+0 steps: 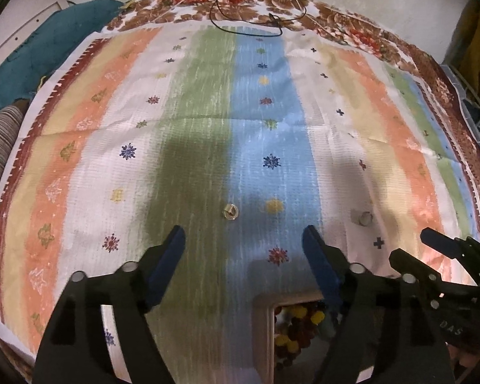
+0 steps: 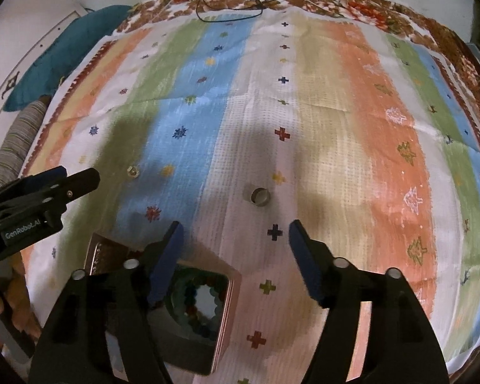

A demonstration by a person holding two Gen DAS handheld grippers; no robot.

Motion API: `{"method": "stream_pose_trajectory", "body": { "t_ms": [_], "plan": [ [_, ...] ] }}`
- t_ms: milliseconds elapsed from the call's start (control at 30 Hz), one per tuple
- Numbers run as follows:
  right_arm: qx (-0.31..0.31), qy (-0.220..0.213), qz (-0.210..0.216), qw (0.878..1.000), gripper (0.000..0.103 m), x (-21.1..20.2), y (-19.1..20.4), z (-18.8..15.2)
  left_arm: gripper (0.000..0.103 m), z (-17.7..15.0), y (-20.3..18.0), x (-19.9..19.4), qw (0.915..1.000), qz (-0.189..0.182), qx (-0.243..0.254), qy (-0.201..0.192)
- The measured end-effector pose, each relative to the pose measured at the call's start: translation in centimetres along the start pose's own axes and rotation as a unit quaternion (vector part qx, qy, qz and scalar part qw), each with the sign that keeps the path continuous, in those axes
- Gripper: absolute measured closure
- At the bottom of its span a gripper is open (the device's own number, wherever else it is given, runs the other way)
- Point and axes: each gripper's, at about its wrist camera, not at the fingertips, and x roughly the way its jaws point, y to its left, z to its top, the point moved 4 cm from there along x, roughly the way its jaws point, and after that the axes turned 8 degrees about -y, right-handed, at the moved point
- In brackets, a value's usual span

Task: Organize jewelry
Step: 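Move the left tool to the small gold charm while the right tool reaches the silver ring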

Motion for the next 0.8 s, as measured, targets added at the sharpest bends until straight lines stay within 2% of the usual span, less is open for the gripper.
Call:
{"method": "stream_pose_trajectory", "body": {
  "t_ms": [100, 167, 267, 433, 667, 800],
  "plan": [
    [-0.008, 0.000, -0.013, 1.000, 0.027, 0.6, -0.2, 0.2, 0.019, 0.0, 0.2, 0.9, 1.0000, 0.002, 0.003, 0.007],
    [-0.009, 0.001, -0.018, 1.000, 0.022, 1.0, -0.4, 0.3, 0.015, 0.0, 0.6, 2.0, 0.9995, -0.010, -0.018, 0.025],
    [-0.014, 0.003, -0.019, 1.000, 0.017, 1.7, -0.5, 0.4, 0.014, -0.1, 1.3, 3.1, 0.9982, -0.010, -0.041, 0.042],
    [-0.019, 0.005, -0.012, 1.000, 0.009, 2.7, -0.6, 0.7, 0.008, -0.2, 0.7, 4.3, 0.9986, -0.011, -0.022, 0.047],
    [-0.019, 0.025, -0.025, 0.999, 0.009, 4.5, -1.0, 0.9, 0.008, 0.2, 0.3, 5.9, 0.9979, -0.014, 0.000, 0.063],
    [-0.012, 0.037, -0.027, 0.999, 0.009, 5.4, -1.2, 0.9, 0.008, 0.2, 1.0, 7.0, 0.9974, -0.003, -0.002, 0.072]
  ]
}}
